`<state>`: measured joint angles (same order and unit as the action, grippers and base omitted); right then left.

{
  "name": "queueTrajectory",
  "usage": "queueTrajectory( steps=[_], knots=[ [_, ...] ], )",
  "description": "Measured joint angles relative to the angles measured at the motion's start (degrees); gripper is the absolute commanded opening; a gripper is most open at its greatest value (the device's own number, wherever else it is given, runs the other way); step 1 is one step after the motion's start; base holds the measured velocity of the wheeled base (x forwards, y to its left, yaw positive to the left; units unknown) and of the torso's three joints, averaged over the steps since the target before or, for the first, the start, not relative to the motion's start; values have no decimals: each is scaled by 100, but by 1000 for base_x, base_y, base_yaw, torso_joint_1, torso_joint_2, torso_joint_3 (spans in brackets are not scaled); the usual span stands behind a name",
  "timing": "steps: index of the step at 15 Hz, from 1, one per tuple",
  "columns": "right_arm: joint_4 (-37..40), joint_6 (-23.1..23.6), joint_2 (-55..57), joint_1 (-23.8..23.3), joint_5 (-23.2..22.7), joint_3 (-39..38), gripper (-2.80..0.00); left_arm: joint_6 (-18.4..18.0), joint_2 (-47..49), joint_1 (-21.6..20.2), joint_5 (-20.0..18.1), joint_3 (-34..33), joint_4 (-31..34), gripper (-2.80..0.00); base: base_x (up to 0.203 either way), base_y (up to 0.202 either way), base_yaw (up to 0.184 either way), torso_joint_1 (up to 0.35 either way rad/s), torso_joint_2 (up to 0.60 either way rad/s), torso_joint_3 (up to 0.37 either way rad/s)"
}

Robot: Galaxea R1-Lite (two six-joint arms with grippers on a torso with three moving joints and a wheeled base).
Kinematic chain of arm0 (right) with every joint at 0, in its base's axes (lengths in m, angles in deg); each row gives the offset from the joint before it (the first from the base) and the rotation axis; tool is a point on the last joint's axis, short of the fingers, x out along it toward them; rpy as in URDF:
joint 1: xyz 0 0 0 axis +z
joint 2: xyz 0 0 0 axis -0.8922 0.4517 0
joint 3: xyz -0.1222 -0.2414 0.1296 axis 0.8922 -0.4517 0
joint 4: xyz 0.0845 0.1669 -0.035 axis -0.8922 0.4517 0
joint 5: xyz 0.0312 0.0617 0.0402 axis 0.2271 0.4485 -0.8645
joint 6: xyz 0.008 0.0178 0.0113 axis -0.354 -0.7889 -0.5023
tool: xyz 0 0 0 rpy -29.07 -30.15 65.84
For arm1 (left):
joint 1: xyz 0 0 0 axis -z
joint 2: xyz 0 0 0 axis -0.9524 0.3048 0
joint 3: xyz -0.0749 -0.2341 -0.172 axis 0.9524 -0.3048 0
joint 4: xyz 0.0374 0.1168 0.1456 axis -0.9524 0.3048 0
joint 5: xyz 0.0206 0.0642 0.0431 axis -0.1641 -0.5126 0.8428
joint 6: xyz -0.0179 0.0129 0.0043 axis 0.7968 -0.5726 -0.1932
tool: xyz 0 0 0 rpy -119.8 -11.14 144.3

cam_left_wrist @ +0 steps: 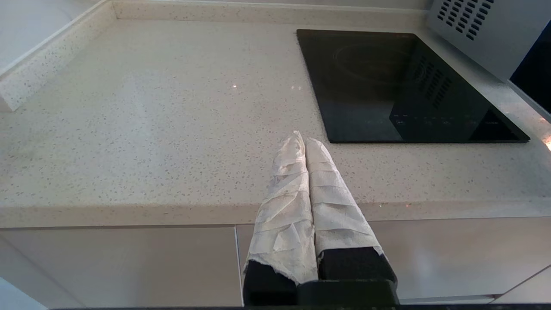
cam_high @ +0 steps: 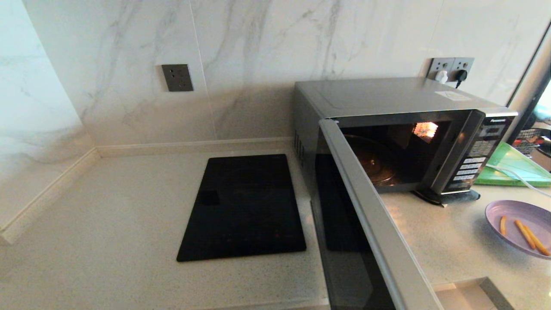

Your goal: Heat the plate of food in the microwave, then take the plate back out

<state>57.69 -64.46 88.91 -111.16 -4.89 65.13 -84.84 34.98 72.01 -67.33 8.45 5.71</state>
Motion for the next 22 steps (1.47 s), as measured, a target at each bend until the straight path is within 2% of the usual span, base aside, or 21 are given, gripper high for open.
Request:
queueTrajectory(
  steps=[7, 10, 11, 22],
  knots=[
    [-39, 33, 602, -260, -20, 218, -280, 3, 0, 0, 0, 0, 0, -280, 0, 0, 0, 0, 0, 0],
    [-33, 484, 601, -378, -27, 107, -280, 2, 0, 0, -1, 0, 1, -280, 0, 0, 0, 0, 0, 0],
    [-20, 498, 592, -404, -26, 81, 0, 4, 0, 0, -2, 0, 2, -280, 0, 0, 0, 0, 0, 0],
    [28, 509, 174, -469, -22, -4, 0, 2, 0, 2, 0, 0, 0, -280, 0, 0, 0, 0, 0, 0]
  ],
)
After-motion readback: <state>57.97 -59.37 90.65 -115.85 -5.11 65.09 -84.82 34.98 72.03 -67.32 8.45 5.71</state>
